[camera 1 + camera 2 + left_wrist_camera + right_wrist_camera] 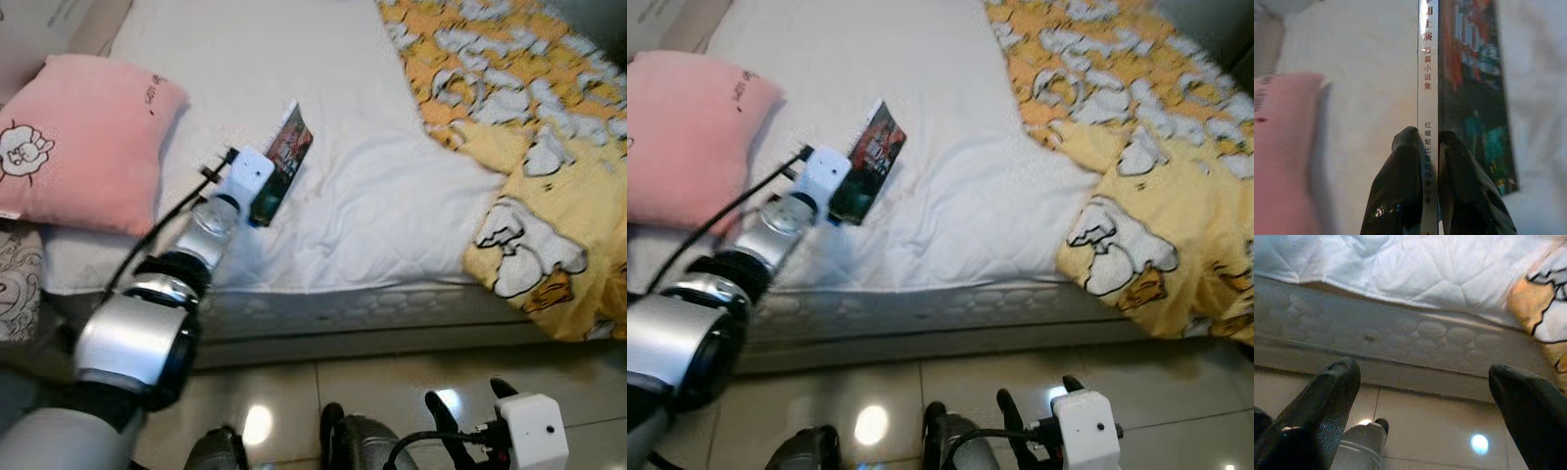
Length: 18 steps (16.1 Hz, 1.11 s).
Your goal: Clean up the room
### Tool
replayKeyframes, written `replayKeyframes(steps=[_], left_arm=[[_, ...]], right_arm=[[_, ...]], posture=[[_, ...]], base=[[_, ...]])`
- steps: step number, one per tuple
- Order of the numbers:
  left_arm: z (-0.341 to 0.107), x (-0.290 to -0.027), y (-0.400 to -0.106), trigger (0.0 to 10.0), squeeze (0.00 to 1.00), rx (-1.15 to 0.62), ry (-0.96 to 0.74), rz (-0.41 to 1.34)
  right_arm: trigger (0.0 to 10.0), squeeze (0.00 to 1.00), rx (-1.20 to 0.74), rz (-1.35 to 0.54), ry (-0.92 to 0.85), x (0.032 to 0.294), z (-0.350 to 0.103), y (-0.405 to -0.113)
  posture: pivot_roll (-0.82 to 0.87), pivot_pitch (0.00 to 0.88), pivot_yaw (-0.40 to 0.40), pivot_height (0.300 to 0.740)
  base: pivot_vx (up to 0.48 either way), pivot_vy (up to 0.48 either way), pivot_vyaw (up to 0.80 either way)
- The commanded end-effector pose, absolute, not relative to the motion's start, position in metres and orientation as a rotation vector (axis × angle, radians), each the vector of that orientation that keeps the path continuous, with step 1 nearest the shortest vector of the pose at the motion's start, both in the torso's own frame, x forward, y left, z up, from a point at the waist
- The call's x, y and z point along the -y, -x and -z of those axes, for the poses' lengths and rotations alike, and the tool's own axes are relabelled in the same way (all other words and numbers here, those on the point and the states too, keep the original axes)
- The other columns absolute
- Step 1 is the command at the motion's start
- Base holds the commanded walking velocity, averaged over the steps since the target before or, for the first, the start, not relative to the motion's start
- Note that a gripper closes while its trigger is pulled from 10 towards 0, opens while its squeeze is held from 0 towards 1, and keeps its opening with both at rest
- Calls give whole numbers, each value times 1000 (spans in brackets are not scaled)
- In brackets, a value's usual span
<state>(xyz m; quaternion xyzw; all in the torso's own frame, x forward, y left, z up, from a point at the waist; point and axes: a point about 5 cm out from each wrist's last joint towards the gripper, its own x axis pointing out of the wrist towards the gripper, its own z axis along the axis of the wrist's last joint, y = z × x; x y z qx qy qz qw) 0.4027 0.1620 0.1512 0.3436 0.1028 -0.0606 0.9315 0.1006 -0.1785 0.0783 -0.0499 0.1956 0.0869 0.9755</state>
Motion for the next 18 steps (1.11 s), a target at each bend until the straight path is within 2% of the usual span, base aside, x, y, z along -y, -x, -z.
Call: replayKeyframes(steps=[1,2,4,8,9,10,15,18], left_arm=[[-157,-163,-405,10000,0,-193,-786,119],[-159,-170,-405,10000,0,-186,-891,100],[-160,-180,-405,10000,0,-197,-940,65],[-165,-204,-404,10000,0,-247,-799,-64],[-167,-213,-403,10000,961,-260,-759,-105],[-169,-218,-403,10000,1000,-268,-742,-132],[-176,-234,-402,10000,1000,-277,-747,-202],[-189,-232,-406,10000,1000,-232,-850,-182]], right_arm=[[10000,0,-412,-170,111,180,-79,-98],[10000,0,-416,-174,110,178,-79,-98],[10000,0,-423,-180,106,176,-79,-99],[10000,0,-438,-182,108,177,-78,-97],[10000,0,-442,-181,107,177,-78,-96],[10000,0,-446,-180,107,177,-78,-95],[10000,0,-458,-179,104,178,-74,-98],[10000,0,-457,-187,100,176,-72,-101]], posture=[[-329,231,-115,740],[-326,231,-115,740],[-320,231,-117,740],[-326,233,-119,740],[-333,233,-118,740],[-334,233,-118,740],[-319,222,-110,740],[-312,213,-111,740]], base=[[0,0,0],[0,0,0],[0,0,0],[0,0,0],[0,0,0],[0,0,0],[0,0,0],[0,0,0]])
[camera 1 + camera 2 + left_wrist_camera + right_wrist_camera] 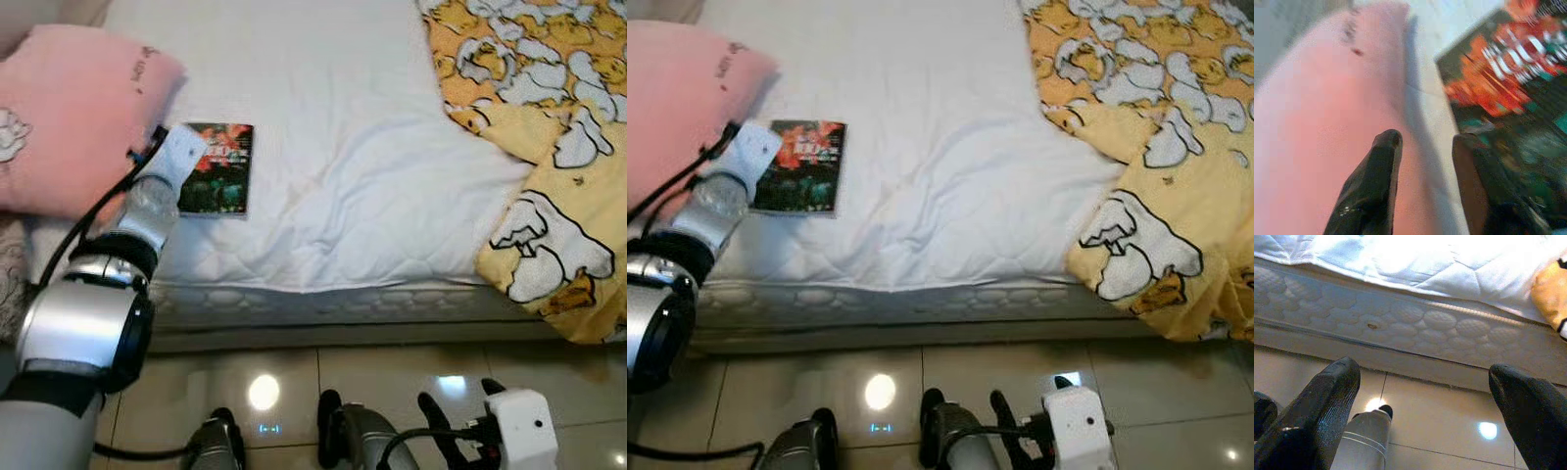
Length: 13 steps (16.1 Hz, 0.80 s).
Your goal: Clean up the room
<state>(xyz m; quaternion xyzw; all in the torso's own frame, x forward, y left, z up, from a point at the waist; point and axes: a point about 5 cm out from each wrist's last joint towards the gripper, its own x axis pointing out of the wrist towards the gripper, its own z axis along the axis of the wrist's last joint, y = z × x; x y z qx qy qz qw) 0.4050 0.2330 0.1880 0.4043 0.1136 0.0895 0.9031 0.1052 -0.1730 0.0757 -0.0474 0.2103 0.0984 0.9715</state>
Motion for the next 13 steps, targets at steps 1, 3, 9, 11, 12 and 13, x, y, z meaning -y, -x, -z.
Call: replayKeyframes(steps=[1,3,9,11,12,13], left_arm=[[-194,-230,-407,10000,1000,-208,-890,-171],[-198,-223,-409,10000,1000,-178,-854,-137],[-145,-205,-393,10000,1000,-154,-283,-27],[-125,-204,-382,10000,1000,-172,-225,-57],[-88,-203,-347,10000,0,-115,-83,-80],[-85,-201,-339,10000,0,-80,-46,-51]], right_arm=[[10000,0,-455,-192,101,175,-71,-103],[10000,0,-427,-178,100,176,-71,-109],[10000,0,-165,-2,118,193,-87,-183],[10000,0,-126,9,117,195,-90,-198],[10000,0,-85,53,100,203,-91,-222],[10000,0,-81,61,95,204,-90,-227]], posture=[[-306,206,-108,740],[-292,183,-86,740],[-181,35,-2,740],[-146,0,16,740],[-69,0,24,740],[-63,0,22,740]], base=[[0,0,0],[0,0,0],[0,0,0],[0,0,0],[0,0,0],[0,0,0]])
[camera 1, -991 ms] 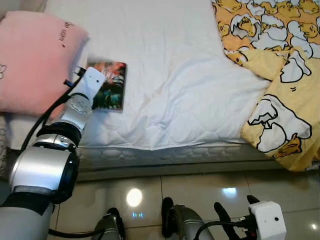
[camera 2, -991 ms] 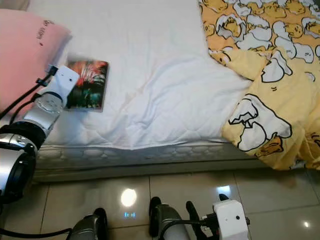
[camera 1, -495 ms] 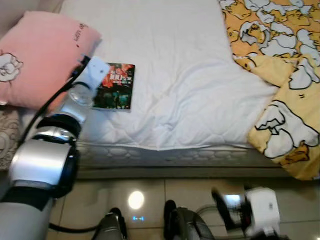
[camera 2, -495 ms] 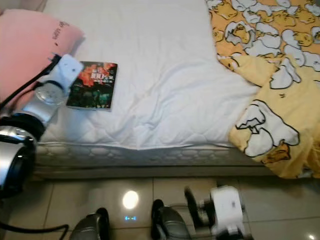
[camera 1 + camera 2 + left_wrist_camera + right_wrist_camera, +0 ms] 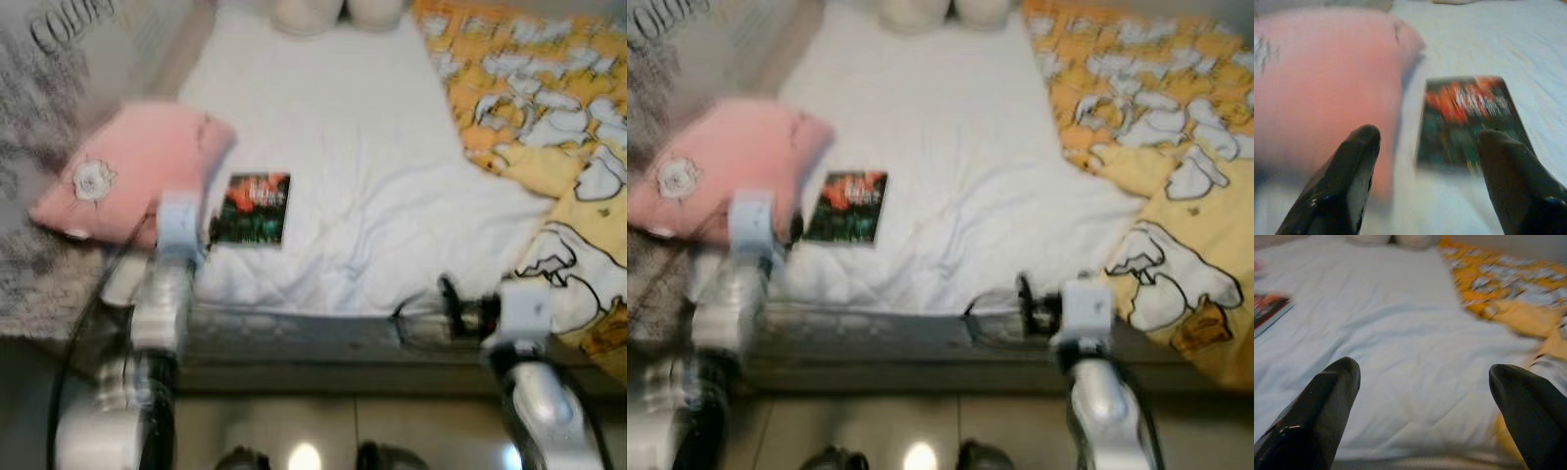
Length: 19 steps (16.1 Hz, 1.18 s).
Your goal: Clean up the room
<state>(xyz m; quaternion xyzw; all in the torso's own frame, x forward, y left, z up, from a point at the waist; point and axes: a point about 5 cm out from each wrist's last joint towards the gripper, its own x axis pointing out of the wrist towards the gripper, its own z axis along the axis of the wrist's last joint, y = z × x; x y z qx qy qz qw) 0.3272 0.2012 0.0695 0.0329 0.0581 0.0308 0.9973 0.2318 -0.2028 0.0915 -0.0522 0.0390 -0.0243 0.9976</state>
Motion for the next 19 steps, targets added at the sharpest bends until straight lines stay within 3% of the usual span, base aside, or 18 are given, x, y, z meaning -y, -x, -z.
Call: replayKeyframes(steps=[1,6,9,15,19], left_arm=[[-86,-197,-328,10000,0,-11,-107,-29],[-86,-156,-319,10000,0,35,-130,61],[-88,-144,-323,10000,0,39,-102,195],[-85,-138,-322,10000,0,15,-104,267],[-74,-142,-323,10000,0,-51,-115,246]], right_arm=[[10000,0,-79,67,85,207,-88,-234],[10000,0,-81,23,72,203,-77,-255],[10000,0,-69,-3,88,191,-75,-257],[10000,0,-81,-8,83,186,-60,-247],[10000,0,-81,-5,89,186,-59,-250]], posture=[[-35,0,11,740],[8,0,-27,740],[-7,0,-15,740],[-34,0,3,740],[-48,0,13,740]], base=[[292,-379,0],[0,-446,758],[0,-447,0],[0,-428,-747],[0,-422,0]])
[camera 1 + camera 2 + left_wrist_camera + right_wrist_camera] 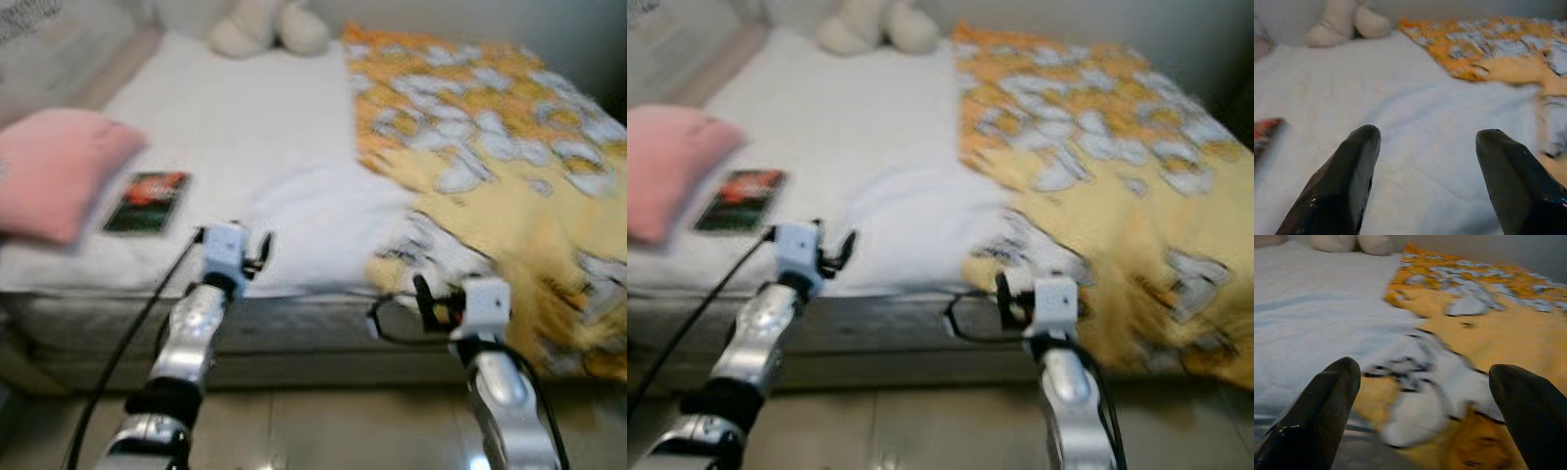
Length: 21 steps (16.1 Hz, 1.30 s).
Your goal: Clean up the room
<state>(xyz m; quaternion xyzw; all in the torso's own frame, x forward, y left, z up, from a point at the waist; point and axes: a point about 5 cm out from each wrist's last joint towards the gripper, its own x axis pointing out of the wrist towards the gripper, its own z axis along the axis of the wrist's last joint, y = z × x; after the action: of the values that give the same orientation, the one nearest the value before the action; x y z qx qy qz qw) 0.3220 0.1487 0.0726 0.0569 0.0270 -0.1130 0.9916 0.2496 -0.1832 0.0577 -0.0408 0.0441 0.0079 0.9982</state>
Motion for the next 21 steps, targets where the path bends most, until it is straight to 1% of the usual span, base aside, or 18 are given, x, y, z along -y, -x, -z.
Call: replayKeyframes(steps=[1,3,4,7,13,15,17,19,20,21], left_arm=[[-70,-141,-323,10000,0,-77,-130,239],[-69,-139,-325,10000,0,-86,-123,237],[-71,-135,-329,10000,0,-85,-85,242],[-70,-132,-336,10000,0,-129,-69,235],[-65,-133,-340,10000,0,-175,-66,223],[-66,-130,-340,10000,0,-168,-67,242],[-70,-124,-342,10000,0,-144,-78,296],[-69,-125,-343,10000,0,-161,-84,301],[-70,-129,-344,10000,0,-166,-103,265],[-70,-129,-344,10000,0,-166,-103,265]], right_arm=[[10000,0,-77,-6,90,187,-60,-252],[10000,0,-74,-14,100,187,-62,-255],[10000,0,-71,-16,105,189,-63,-256],[10000,0,-83,-31,115,189,-60,-256],[10000,0,-71,-49,124,187,-65,-265],[10000,0,-71,-48,117,187,-64,-265],[10000,0,-70,-57,114,185,-65,-265],[10000,0,-74,-67,110,182,-63,-264],[10000,0,-73,-69,102,181,-62,-263],[10000,0,-73,-69,102,181,-62,-263]], posture=[[-51,0,10,740],[-51,0,7,740],[-49,0,-2,740],[-55,0,-21,740],[-57,0,-19,740],[-45,0,-12,740],[-38,0,-17,740],[-34,0,-11,740],[-35,0,-7,740],[-35,0,-7,740]], base=[[0,0,0],[0,0,0],[0,0,-775],[277,394,-769],[259,404,-761],[249,412,-756],[287,383,-756],[399,0,-756],[0,0,0],[0,0,0]])
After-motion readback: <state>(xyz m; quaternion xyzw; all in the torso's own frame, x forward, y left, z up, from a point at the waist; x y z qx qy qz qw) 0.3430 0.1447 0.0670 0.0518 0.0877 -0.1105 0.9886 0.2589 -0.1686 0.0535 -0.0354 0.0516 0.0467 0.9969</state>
